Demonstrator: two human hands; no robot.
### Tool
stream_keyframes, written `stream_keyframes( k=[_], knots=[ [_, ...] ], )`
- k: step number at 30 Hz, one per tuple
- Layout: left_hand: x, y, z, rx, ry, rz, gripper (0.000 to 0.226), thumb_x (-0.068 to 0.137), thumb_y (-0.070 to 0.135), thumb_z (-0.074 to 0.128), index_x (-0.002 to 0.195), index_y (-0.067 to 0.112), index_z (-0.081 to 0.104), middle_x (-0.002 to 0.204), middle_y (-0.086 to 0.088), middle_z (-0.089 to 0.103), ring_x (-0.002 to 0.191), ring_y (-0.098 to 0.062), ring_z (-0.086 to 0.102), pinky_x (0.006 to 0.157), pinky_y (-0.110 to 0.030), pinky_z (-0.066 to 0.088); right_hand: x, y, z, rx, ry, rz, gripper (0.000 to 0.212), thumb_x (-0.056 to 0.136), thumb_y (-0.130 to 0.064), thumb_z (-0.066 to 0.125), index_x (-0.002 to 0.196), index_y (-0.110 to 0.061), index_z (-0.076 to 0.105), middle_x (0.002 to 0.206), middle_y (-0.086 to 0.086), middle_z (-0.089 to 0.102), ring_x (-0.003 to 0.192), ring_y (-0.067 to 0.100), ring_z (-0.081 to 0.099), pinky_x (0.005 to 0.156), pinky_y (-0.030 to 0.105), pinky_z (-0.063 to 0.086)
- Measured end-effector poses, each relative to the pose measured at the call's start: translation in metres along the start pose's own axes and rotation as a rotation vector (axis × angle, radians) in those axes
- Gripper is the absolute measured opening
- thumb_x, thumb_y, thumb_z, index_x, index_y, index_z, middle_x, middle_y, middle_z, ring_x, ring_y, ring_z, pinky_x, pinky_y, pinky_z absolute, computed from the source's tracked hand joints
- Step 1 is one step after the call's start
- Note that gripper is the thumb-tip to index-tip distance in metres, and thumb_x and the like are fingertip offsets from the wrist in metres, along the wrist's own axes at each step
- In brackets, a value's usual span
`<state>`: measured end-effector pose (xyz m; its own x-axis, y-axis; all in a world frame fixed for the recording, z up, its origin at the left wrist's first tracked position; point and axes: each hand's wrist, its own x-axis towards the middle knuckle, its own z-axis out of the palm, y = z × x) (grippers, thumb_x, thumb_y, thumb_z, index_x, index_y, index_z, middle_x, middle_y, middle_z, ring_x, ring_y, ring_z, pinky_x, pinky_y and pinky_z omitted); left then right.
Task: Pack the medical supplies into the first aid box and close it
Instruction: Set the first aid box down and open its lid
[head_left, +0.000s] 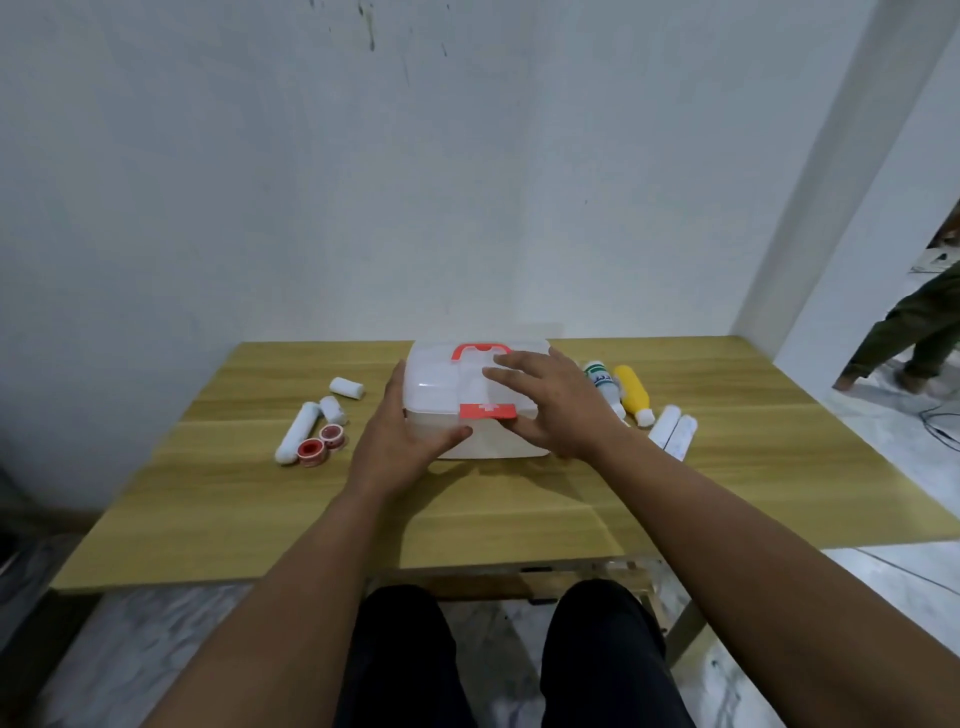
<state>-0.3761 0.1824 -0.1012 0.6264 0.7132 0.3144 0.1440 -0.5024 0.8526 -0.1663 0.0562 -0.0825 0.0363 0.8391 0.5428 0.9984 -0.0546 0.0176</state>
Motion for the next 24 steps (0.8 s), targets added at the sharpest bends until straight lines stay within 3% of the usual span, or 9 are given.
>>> stream_keyframes(
  k=[3, 10, 16, 20, 24],
  knots=[
    [0.002, -0.006, 0.003, 0.012, 0.021, -0.022, 0.105, 0.065, 0.064, 0.085, 0.151, 0.05, 0.026, 0.138, 0.027, 0.051, 0.123, -0.004, 0.051, 0.093, -0.033, 0.05, 0.003, 0.003, -0.001, 0.006, 0.009, -0.019, 0.054, 0.09, -0.044, 0.073, 0.14, -0.023, 0.064, 0.143, 0.007, 0.063, 0.131, 0.029, 0.059, 0.109, 0.064, 0.043],
    [0.005, -0.008, 0.009, 0.054, 0.046, -0.068, 0.112, 0.062, 0.08, 0.075, 0.154, 0.046, 0.021, 0.151, 0.011, 0.047, 0.133, -0.019, 0.05, 0.098, -0.048, 0.054, 0.001, 0.004, 0.005, 0.058, 0.054, -0.046, 0.041, 0.098, -0.045, 0.058, 0.134, -0.029, 0.07, 0.141, 0.007, 0.066, 0.132, 0.029, 0.06, 0.108, 0.066, 0.043],
    [0.003, -0.01, 0.013, 0.037, 0.065, -0.083, 0.107, 0.065, 0.077, 0.074, 0.154, 0.042, 0.026, 0.149, 0.01, 0.051, 0.131, -0.018, 0.051, 0.097, -0.043, 0.053, 0.008, 0.0, -0.001, 0.2, 0.079, 0.05, 0.038, 0.096, -0.047, 0.06, 0.129, -0.031, 0.073, 0.137, -0.001, 0.068, 0.133, 0.02, 0.06, 0.109, 0.066, 0.041],
    [0.004, -0.013, 0.013, 0.058, 0.072, -0.09, 0.104, 0.065, 0.078, 0.075, 0.151, 0.043, 0.029, 0.147, 0.014, 0.051, 0.13, -0.016, 0.052, 0.097, -0.044, 0.053, 0.031, 0.002, -0.021, 0.455, 0.175, 0.117, 0.029, 0.093, -0.033, 0.075, 0.119, -0.022, 0.079, 0.12, -0.004, 0.077, 0.116, 0.011, 0.07, 0.1, 0.05, 0.054],
    [0.009, -0.013, 0.011, 0.039, 0.08, -0.065, 0.099, 0.072, 0.078, 0.07, 0.153, 0.043, 0.027, 0.151, 0.016, 0.044, 0.131, -0.008, 0.043, 0.1, -0.038, 0.047, 0.075, 0.015, -0.052, 0.613, 0.013, 0.301, 0.03, 0.09, -0.038, 0.077, 0.11, -0.017, 0.082, 0.101, -0.002, 0.081, 0.096, 0.008, 0.074, 0.093, 0.034, 0.057]
  ],
)
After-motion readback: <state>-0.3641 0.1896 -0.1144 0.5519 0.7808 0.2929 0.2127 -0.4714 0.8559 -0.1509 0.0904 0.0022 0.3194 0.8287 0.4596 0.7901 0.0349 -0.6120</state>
